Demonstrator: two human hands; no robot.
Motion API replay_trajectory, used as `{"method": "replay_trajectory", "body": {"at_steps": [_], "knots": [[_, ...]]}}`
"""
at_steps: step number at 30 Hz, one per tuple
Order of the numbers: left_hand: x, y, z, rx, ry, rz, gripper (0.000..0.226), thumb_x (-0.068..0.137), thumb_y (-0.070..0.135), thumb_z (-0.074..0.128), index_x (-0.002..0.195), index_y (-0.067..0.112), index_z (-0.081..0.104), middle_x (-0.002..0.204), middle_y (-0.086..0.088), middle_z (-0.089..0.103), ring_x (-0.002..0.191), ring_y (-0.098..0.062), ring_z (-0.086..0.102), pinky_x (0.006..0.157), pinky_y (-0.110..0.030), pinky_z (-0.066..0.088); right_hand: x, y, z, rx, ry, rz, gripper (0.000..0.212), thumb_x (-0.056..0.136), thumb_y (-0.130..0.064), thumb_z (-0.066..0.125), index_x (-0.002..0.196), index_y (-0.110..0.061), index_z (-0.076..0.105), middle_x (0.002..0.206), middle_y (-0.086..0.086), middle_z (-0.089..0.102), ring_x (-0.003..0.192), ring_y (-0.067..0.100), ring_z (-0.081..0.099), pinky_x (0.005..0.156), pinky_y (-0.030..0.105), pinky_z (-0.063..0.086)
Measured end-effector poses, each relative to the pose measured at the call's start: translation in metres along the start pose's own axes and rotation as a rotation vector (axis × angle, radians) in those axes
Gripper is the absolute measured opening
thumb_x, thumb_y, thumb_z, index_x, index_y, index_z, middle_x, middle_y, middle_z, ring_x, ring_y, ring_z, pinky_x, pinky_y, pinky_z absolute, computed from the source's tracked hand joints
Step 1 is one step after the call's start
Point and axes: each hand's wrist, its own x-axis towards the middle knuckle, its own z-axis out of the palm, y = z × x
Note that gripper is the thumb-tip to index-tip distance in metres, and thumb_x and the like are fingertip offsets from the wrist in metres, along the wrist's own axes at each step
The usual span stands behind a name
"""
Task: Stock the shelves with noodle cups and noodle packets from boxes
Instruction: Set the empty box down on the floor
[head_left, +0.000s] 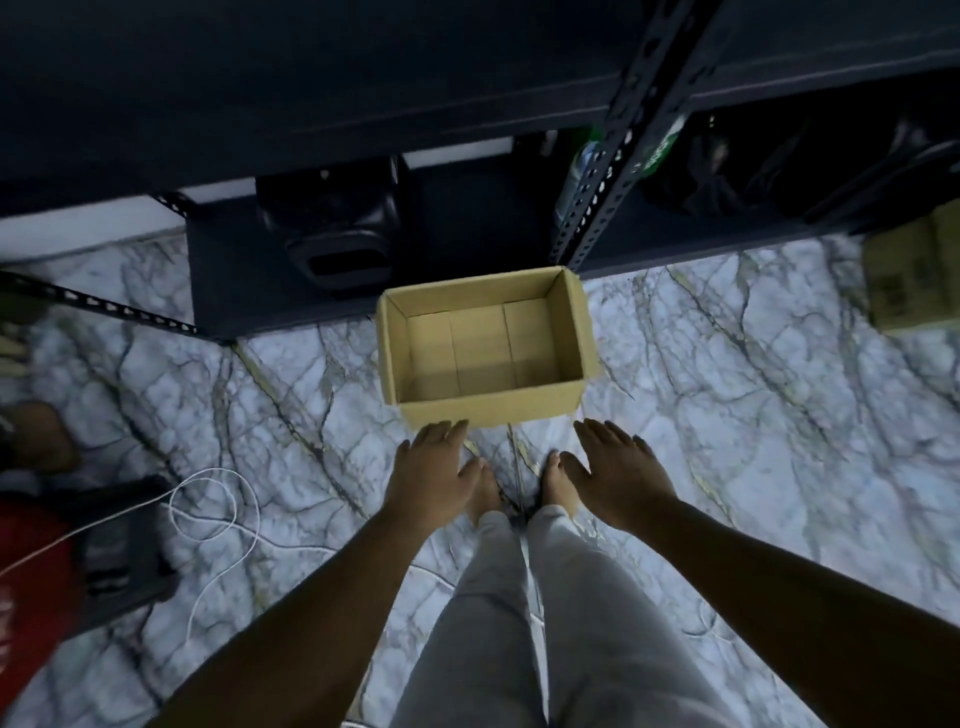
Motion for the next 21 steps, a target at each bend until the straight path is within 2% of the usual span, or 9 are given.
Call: {"method": "replay_trajectory", "body": {"at_steps": [4,8,11,15,18,21], "knots": [[-0.041,0.022,-0.037,-0.081,0.008,0.083,0.059,0.105,0.039,0.051,0.157,0.015,0.040,0.156,-0.006,0.047,0.144,-0.021,0.040,0.116,-0.035,0.034,-0.056,-0.006,-0.020,0.036,0.109,-0.055,0.055,0.107,-0.048,0.034,0.155,-0.021,0.039,0.158,-0.002,0.045,0.147,0.019,0.037,0.122,0.043,0.027],[-0.069,0.039,-0.060,-0.038,-0.009,0.166,0.057,0.105,0.041,0.052,0.155,0.015,0.045,0.157,-0.006,0.047,0.144,-0.021,0.042,0.117,-0.034,0.035,-0.093,-0.016,-0.033,0.145,0.166,-0.002,0.054,0.107,-0.049,0.036,0.152,-0.020,0.045,0.154,0.000,0.051,0.141,0.020,0.046,0.119,0.041,0.034],[-0.082,0.054,-0.071,-0.013,-0.024,0.219,0.065,0.097,0.052,0.045,0.151,0.016,0.050,0.152,-0.005,0.053,0.140,-0.022,0.047,0.114,-0.033,0.038,-0.112,-0.021,-0.039,0.206,0.203,0.055,0.054,0.106,-0.052,0.036,0.150,-0.022,0.048,0.150,0.000,0.055,0.137,0.021,0.051,0.115,0.039,0.039],[-0.093,0.079,-0.082,0.026,-0.053,0.313,0.070,0.091,0.053,0.038,0.148,0.014,0.054,0.145,-0.007,0.059,0.134,-0.025,0.052,0.110,-0.035,0.042,-0.134,-0.020,-0.042,0.284,0.222,0.102,0.054,0.106,-0.051,0.038,0.150,-0.021,0.048,0.149,0.002,0.056,0.135,0.022,0.052,0.112,0.037,0.041],[-0.096,0.095,-0.083,0.078,-0.082,0.371,0.061,0.098,0.049,0.046,0.149,0.016,0.053,0.145,-0.004,0.058,0.132,-0.023,0.054,0.108,-0.033,0.043,-0.150,-0.014,-0.043,0.359,0.241,0.151,0.056,0.106,-0.051,0.040,0.152,-0.020,0.047,0.151,0.002,0.054,0.136,0.022,0.051,0.111,0.035,0.041],[-0.094,0.114,-0.081,0.152,-0.122,0.425,0.054,0.104,0.047,0.049,0.152,0.021,0.049,0.149,0.001,0.054,0.134,-0.021,0.051,0.112,-0.036,0.039,-0.167,-0.005,-0.042,0.434,0.268,0.204,0.055,0.106,-0.050,0.041,0.152,-0.020,0.046,0.151,0.002,0.053,0.137,0.023,0.050,0.111,0.035,0.041]]}}
